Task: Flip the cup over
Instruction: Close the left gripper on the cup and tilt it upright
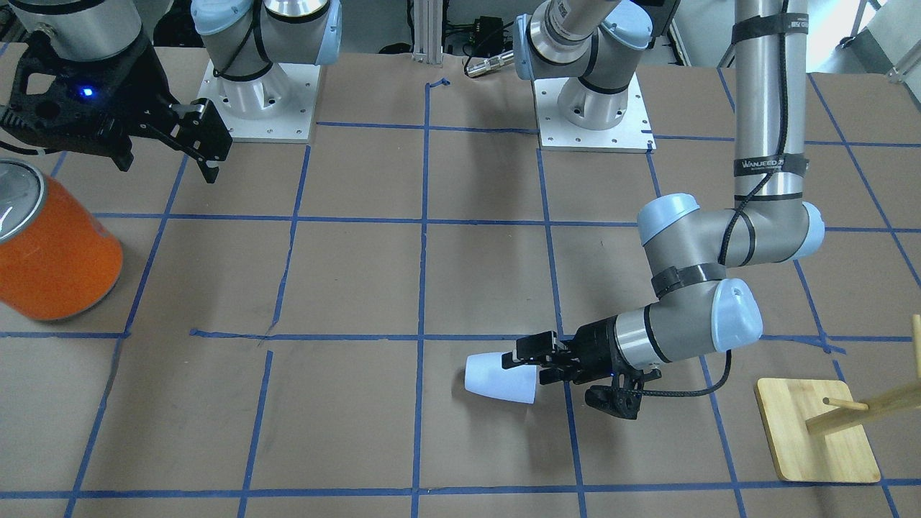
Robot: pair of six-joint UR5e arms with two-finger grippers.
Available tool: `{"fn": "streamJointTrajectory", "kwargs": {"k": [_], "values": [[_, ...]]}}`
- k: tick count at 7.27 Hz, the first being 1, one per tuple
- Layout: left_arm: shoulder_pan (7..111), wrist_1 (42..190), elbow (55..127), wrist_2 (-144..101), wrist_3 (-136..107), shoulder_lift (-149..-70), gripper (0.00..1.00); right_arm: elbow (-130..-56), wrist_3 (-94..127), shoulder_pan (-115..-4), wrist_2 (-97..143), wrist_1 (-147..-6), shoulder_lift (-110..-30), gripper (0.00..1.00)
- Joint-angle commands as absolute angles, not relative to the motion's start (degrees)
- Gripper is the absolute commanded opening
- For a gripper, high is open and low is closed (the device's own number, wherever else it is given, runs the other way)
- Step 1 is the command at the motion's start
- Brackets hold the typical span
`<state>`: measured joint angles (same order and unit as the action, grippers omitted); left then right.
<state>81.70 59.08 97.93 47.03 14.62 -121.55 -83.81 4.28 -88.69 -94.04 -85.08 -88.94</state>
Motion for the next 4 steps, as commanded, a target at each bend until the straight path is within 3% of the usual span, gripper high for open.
{"fn": "streamJointTrajectory", "kwargs": {"k": [1,2,4], "values": [[81.7,59.1,99.1,43.2,14.2,-122.0,1.00,-83.8,4.1,-88.8,-93.9,-85.0,-88.9,1.00],[81.7,59.1,99.2,40.0,10.8,-121.9,0.84,-84.0,4.1,-88.8,-93.7,-84.7,-88.8,1.00],[81.7,59.1,99.3,39.5,10.5,-122.0,0.29,-84.3,4.3,-88.7,-93.2,-84.6,-88.5,1.00]]}}
